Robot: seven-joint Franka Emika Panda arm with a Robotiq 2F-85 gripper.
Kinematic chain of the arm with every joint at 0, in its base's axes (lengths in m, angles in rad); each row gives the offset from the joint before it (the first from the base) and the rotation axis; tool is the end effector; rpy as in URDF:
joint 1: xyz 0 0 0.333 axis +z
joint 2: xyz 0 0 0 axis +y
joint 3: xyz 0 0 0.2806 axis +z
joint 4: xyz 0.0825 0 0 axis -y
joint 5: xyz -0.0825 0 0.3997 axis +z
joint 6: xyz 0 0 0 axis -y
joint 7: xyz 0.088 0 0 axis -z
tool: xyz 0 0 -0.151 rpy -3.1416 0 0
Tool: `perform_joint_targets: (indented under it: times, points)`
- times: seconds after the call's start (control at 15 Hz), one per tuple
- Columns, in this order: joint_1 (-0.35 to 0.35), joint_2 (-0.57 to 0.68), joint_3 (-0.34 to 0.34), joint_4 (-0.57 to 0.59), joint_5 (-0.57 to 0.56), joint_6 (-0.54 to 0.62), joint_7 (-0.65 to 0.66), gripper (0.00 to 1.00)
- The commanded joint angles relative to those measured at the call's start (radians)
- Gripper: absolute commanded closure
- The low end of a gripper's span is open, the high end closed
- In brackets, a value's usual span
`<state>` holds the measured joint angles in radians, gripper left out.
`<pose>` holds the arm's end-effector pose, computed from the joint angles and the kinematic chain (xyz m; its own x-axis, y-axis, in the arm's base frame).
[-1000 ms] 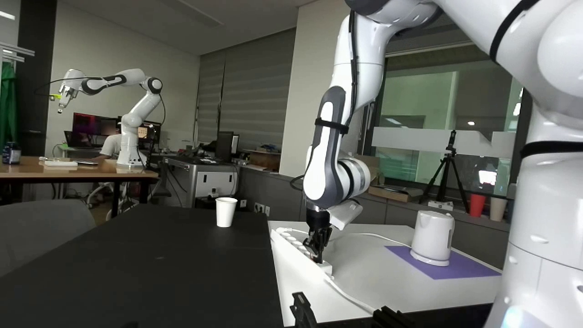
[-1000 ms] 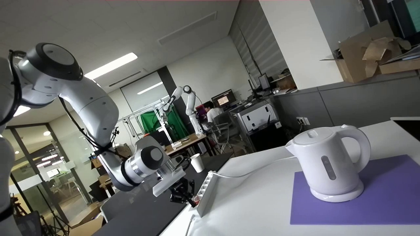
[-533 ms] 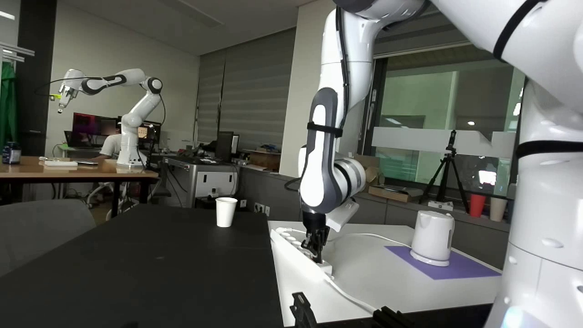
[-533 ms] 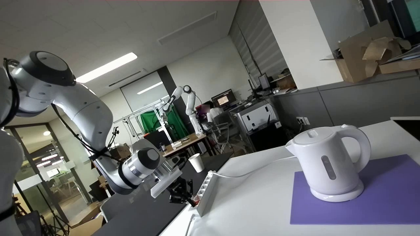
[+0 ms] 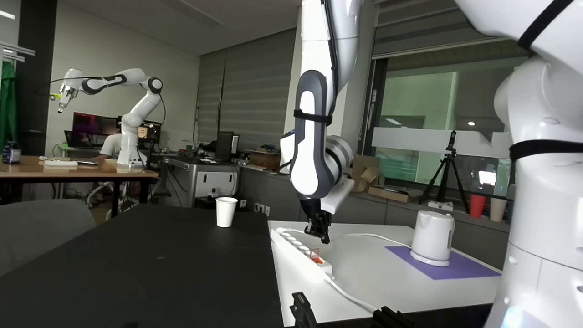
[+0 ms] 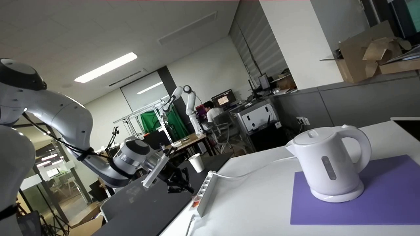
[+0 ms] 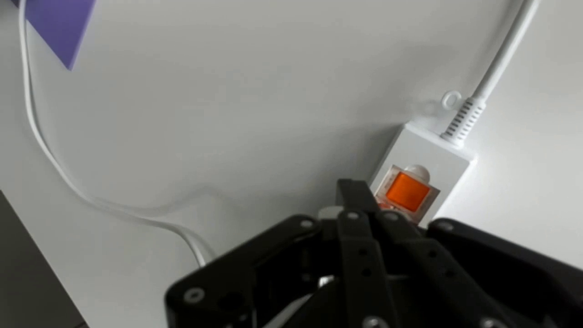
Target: Turn off the extension cable
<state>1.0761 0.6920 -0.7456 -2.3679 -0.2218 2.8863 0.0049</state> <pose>0.4795 0.0885 0.0330 0.8003 0.5874 -0.1203 0.5677 -0.6776 0.4675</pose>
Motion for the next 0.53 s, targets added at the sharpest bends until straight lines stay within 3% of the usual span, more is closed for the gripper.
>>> perform_joint_targets:
  times: [0.0,0.2,0.27,0.33,0.47]
  points:
    - [0.072,-0.112,-0.096,-0.036,-0.093,-0.09,0.09,1.0]
    - [0.098,-0.184,-0.149,-0.048,-0.154,-0.139,0.136,1.0]
    - [0.091,-0.224,-0.153,-0.056,-0.174,-0.15,0.133,0.74]
    - [0.069,-0.28,-0.149,-0.07,-0.182,-0.154,0.132,0.73]
    - [0.012,-0.396,-0.125,-0.095,-0.174,-0.172,0.116,0.61]
